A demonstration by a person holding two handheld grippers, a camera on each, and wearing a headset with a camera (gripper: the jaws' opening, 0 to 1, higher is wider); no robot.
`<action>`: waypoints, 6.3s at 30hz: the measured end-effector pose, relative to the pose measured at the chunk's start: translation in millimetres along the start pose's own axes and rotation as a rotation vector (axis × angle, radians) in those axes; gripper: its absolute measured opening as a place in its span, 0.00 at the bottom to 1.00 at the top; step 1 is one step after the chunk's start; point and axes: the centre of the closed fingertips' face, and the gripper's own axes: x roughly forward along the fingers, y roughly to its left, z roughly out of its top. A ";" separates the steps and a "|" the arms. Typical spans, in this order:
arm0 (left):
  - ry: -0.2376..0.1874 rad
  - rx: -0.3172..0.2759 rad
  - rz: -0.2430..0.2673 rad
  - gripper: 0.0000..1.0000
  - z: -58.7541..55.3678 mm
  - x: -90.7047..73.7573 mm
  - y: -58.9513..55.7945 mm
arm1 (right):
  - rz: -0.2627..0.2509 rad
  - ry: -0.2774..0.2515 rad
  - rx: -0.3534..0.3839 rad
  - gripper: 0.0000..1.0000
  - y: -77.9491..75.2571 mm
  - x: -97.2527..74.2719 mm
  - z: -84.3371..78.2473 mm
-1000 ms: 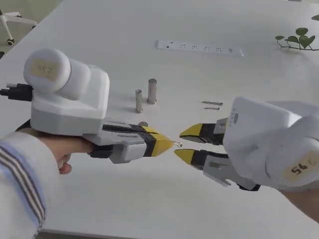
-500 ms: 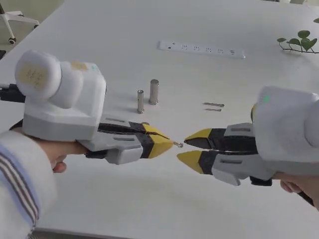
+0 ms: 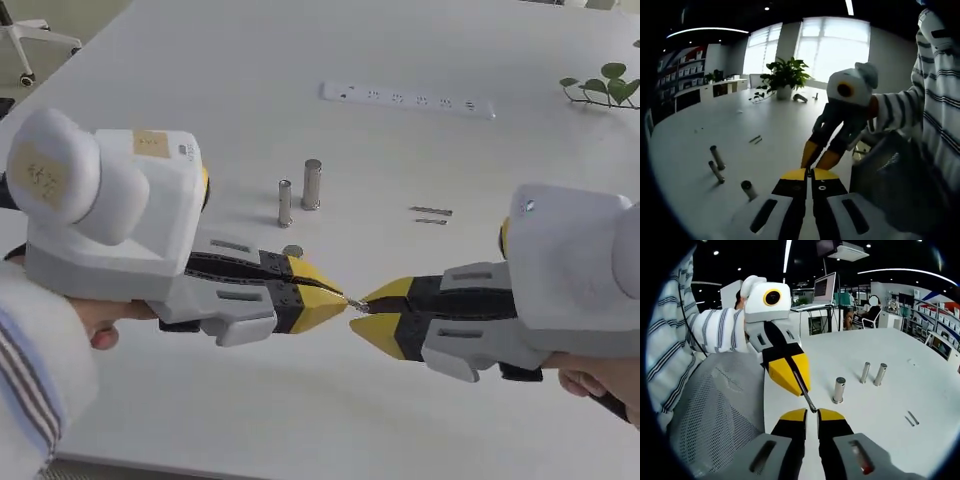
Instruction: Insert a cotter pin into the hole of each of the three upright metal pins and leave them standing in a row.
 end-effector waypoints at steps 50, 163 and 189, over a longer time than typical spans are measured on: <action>0.148 0.227 -0.031 0.14 -15.2 -1.4 19.8 | 0.091 0.009 -0.128 0.00 -13.3 -16.7 17.2; 0.257 0.207 0.014 0.09 -40.2 10.8 97.9 | 0.159 0.164 -0.230 0.03 -61.6 73.5 0.7; 0.270 0.241 0.027 0.10 -40.1 13.0 96.3 | 0.145 0.167 -0.225 0.00 -61.1 70.2 3.2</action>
